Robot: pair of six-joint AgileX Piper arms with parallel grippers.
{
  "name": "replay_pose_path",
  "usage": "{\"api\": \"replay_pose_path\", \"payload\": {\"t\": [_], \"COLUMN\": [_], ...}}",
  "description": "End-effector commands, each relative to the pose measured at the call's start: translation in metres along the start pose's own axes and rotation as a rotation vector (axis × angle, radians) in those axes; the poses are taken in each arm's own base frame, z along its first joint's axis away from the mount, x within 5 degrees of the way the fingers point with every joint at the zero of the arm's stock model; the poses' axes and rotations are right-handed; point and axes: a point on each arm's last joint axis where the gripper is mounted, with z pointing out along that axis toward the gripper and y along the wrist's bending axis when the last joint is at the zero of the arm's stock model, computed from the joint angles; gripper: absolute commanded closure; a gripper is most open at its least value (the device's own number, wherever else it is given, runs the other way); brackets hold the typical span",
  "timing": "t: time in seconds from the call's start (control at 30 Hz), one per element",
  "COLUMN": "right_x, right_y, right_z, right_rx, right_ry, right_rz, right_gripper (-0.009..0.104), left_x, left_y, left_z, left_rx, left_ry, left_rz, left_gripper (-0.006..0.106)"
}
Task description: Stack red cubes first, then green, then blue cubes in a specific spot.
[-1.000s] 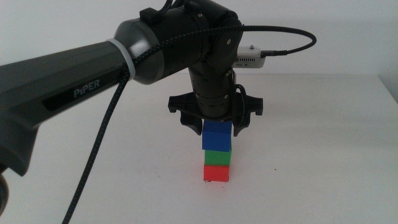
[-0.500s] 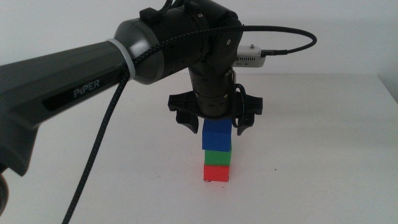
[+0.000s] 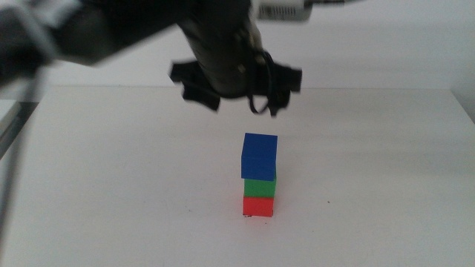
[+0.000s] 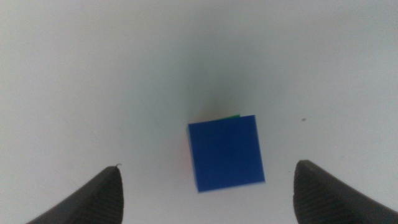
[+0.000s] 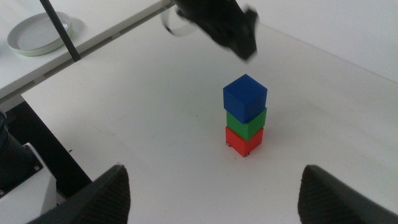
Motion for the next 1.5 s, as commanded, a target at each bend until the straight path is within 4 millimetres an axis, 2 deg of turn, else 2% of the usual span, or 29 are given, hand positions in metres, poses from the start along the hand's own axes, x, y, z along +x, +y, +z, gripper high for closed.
{"api": "replay_pose_path", "payload": {"t": [0.0, 0.2, 0.27, 0.33, 0.53, 0.6, 0.7, 0.87, 1.0, 1.13, 1.47], "right_x": [0.0, 0.0, 0.0, 0.0, 0.0, 0.0, 0.0, 0.0, 0.001, 0.001, 0.001], "right_y": [-0.001, -0.001, -0.001, -0.001, -0.001, 0.0, 0.0, 0.001, 0.001, 0.001, 0.001], "right_z": [0.0, 0.0, 0.0, 0.0, 0.0, 0.0, 0.0, 0.0, -0.002, -0.002, -0.002], "right_rx": [0.006, 0.006, 0.006, 0.006, 0.006, -0.001, -0.001, -0.007, -0.012, -0.012, -0.012], "right_ry": [-0.004, -0.004, -0.004, -0.004, -0.004, -0.006, -0.006, -0.005, -0.011, -0.011, -0.011], "right_rz": [-0.011, -0.011, -0.011, -0.011, -0.011, -0.008, -0.008, -0.005, -0.002, -0.002, -0.002], "right_gripper": [0.014, 0.014, 0.014, 0.014, 0.013, 0.013, 0.013, 0.013, 0.013, 0.013, 0.013], "left_x": [0.002, 0.019, 0.029, 0.043, 0.093, 0.112, 0.14, 0.17, 0.175, 0.172, 0.172], "left_y": [0.01, 0.034, 0.046, 0.061, 0.121, 0.139, 0.157, 0.166, 0.162, 0.158, 0.16], "left_z": [-0.042, -0.122, -0.143, -0.167, -0.231, -0.238, -0.247, -0.25, -0.254, -0.256, -0.257], "left_rx": [0.027, 0.081, 0.047, 0.022, -0.071, -0.096, -0.156, -0.225, -0.186, -0.139, -0.167], "left_ry": [-0.091, -0.274, -0.333, -0.397, -0.577, -0.583, -0.679, -0.72, -0.749, -0.794, -0.803], "left_rz": [0.065, 0.097, 0.245, 0.308, 0.261, 0.29, 0.279, 0.163, 0.135, 0.129, 0.132], "left_gripper": [0.008, 0.008, 0.008, 0.008, 0.008, 0.008, 0.008, 0.008, 0.008, 0.008, 0.008]}}
